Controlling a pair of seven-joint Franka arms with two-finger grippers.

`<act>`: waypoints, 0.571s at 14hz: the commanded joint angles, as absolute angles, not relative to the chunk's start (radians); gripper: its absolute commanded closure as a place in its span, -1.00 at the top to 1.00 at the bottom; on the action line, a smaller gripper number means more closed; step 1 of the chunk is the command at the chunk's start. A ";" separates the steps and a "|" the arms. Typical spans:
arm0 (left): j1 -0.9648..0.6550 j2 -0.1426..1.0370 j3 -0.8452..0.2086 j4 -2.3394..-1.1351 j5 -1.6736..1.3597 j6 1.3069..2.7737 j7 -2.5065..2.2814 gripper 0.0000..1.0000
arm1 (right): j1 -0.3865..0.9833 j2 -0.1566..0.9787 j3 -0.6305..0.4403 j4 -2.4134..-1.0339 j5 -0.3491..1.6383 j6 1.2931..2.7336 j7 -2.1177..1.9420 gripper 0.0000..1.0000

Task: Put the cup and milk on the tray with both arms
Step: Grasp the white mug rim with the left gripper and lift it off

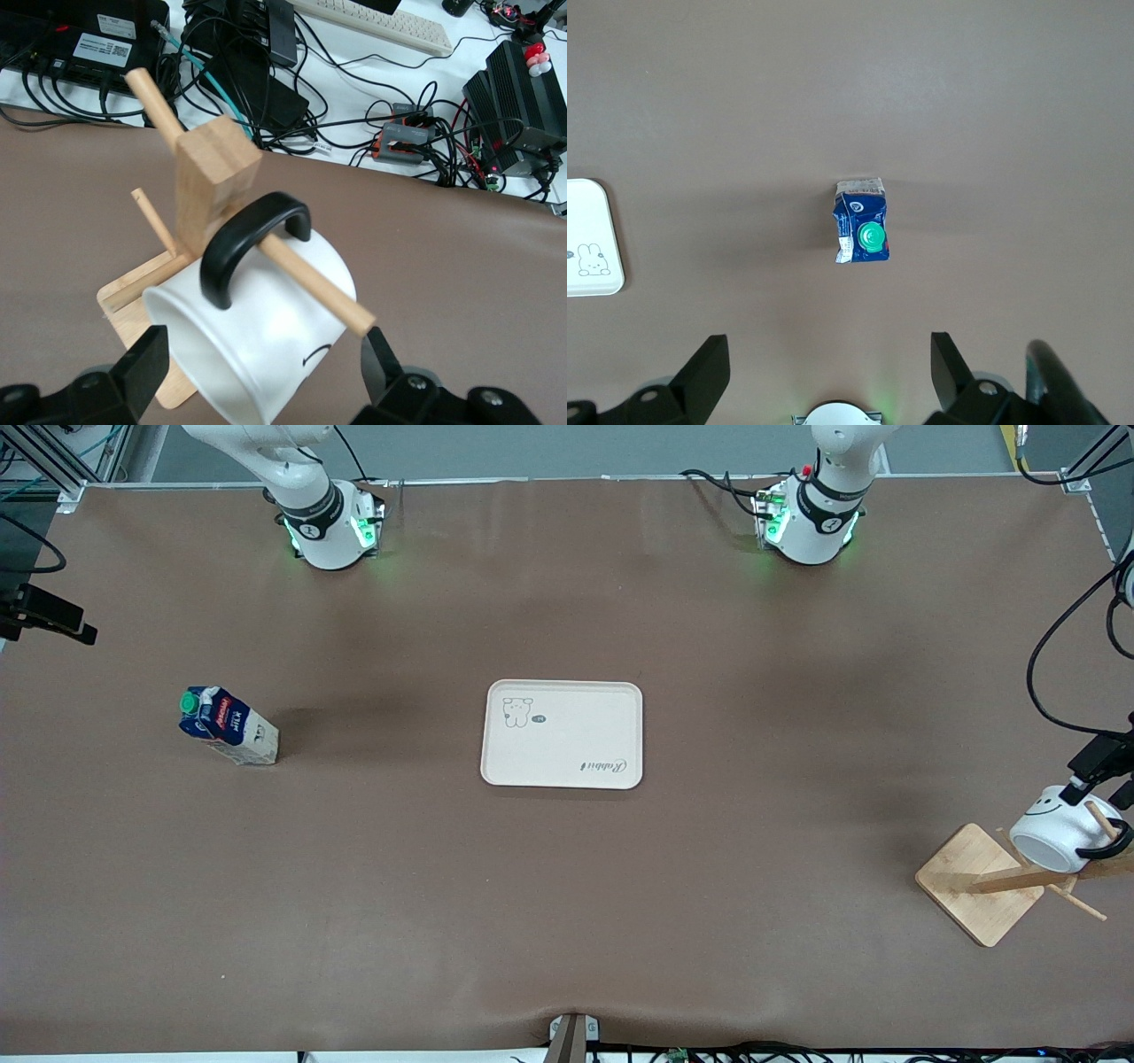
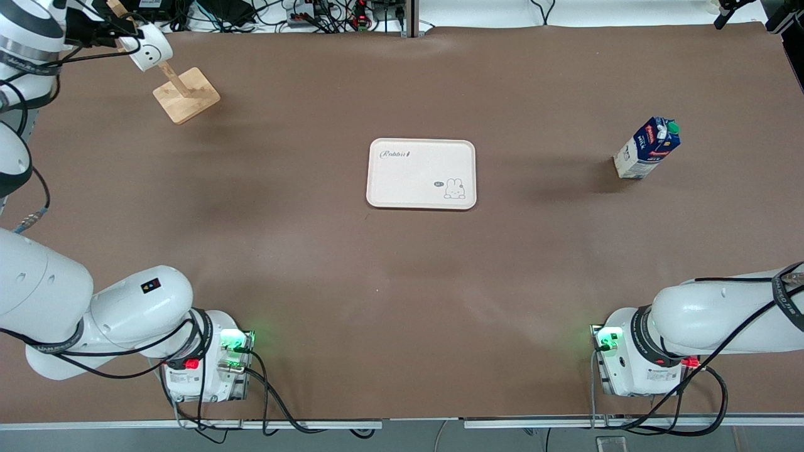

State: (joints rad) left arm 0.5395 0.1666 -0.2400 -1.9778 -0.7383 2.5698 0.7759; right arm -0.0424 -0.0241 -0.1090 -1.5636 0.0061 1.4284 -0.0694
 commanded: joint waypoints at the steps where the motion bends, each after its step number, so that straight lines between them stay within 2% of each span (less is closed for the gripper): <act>1: 0.540 0.190 -0.265 -1.968 -0.775 2.623 0.796 0.77 | -0.058 -0.040 -0.098 -1.572 0.003 1.424 -0.058 1.00; 3: 0.538 0.202 -0.276 -1.967 -0.779 2.651 0.798 0.67 | -0.060 -0.040 -0.098 -1.571 0.003 1.427 -0.058 1.00; 8: 0.525 0.189 -0.304 -1.964 -0.778 2.657 0.784 -0.28 | -0.058 -0.040 -0.097 -1.565 0.005 1.427 -0.058 1.00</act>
